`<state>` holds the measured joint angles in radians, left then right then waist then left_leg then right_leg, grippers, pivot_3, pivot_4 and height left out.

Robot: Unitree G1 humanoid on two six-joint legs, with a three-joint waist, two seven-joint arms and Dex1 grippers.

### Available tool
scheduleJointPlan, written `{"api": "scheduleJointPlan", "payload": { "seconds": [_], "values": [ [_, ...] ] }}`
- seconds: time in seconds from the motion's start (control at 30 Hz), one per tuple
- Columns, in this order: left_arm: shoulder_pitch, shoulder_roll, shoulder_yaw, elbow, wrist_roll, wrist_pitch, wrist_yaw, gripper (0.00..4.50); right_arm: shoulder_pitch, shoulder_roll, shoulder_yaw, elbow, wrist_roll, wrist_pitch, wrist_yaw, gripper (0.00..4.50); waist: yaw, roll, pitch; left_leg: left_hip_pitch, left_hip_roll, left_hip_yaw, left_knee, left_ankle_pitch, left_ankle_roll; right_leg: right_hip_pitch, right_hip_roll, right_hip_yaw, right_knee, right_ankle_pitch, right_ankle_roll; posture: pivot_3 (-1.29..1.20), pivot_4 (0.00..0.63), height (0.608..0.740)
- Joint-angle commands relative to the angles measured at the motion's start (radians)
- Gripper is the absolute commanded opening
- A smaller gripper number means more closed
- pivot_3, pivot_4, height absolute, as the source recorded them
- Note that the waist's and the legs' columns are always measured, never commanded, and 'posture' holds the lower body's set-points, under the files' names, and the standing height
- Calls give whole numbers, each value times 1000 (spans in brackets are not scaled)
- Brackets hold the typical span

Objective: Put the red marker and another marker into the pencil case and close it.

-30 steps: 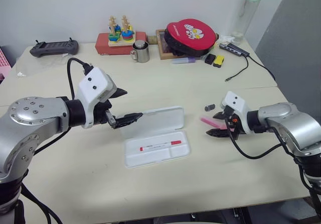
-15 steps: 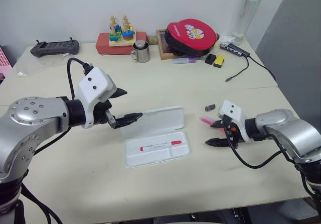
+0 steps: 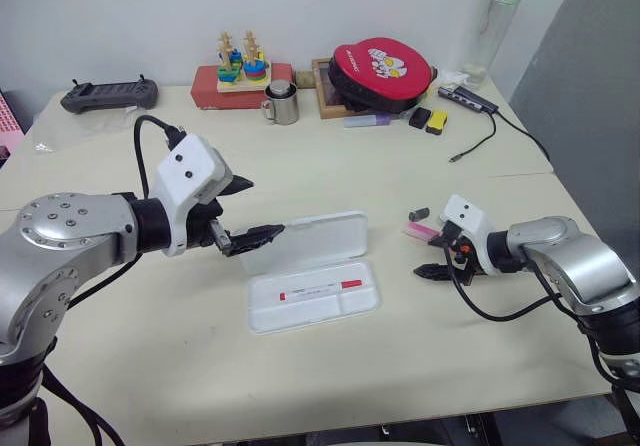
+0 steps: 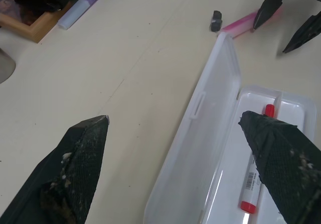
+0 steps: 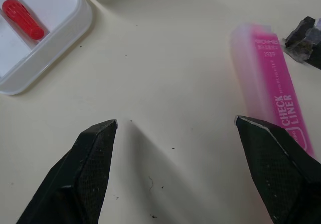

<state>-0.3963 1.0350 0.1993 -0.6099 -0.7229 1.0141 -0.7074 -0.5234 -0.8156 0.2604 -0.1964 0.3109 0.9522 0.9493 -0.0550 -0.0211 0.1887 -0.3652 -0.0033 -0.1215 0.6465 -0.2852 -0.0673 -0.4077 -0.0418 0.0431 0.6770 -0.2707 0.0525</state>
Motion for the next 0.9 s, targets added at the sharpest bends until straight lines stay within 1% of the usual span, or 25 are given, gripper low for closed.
{"api": "scheduleJointPlan", "payload": {
  "seconds": [0.03, 0.27, 0.4, 0.47, 0.83, 0.9],
  "values": [
    [2, 4, 15, -13, 5, -9, 5, 4500, -30, -6, -70, -73, 71, 23, 36, 3957, 0, 0, 0, 0, 0, 0, 0, 0, 0, 0, 0, 0, 0, 0, 0, 0, 150, 740],
    [0, 2, 12, -8, 6, -12, 5, 4500, -58, -1, -96, -67, 99, 32, 29, 3957, 0, 0, 0, 0, 0, 0, 0, 0, 0, 0, 0, 0, 0, 0, 0, 0, 150, 740],
    [-1, 0, 12, -11, 6, -13, 6, 4500, -56, 5, -54, 16, -6, -49, -44, 3957, 0, 0, 0, 0, 0, 0, 0, 0, 0, 0, 0, 0, 0, 0, 0, 0, 150, 740],
    [-5, 0, 14, -12, 2, -10, 7, 4500, -44, 7, -31, 51, -43, -85, -57, 3957, 0, 0, 0, 0, 0, 0, 0, 0, 0, 0, 0, 0, 0, 0, 0, 0, 150, 740],
    [-6, 2, 17, -16, 3, -10, 9, 4500, -43, 51, 5, 204, -136, -180, -80, 3957, -1, 0, 0, 0, 0, 0, 0, 0, 0, 0, 0, 0, 0, 0, 0, 0, 150, 740],
    [-6, 3, 16, -14, 5, -11, 8, 4500, -46, 66, 4, 230, -151, -186, -92, 3593, -2, 0, 0, 0, 0, 0, 0, 0, 0, 0, 0, 0, 0, 0, 0, 0, 150, 740]
  ]
}}
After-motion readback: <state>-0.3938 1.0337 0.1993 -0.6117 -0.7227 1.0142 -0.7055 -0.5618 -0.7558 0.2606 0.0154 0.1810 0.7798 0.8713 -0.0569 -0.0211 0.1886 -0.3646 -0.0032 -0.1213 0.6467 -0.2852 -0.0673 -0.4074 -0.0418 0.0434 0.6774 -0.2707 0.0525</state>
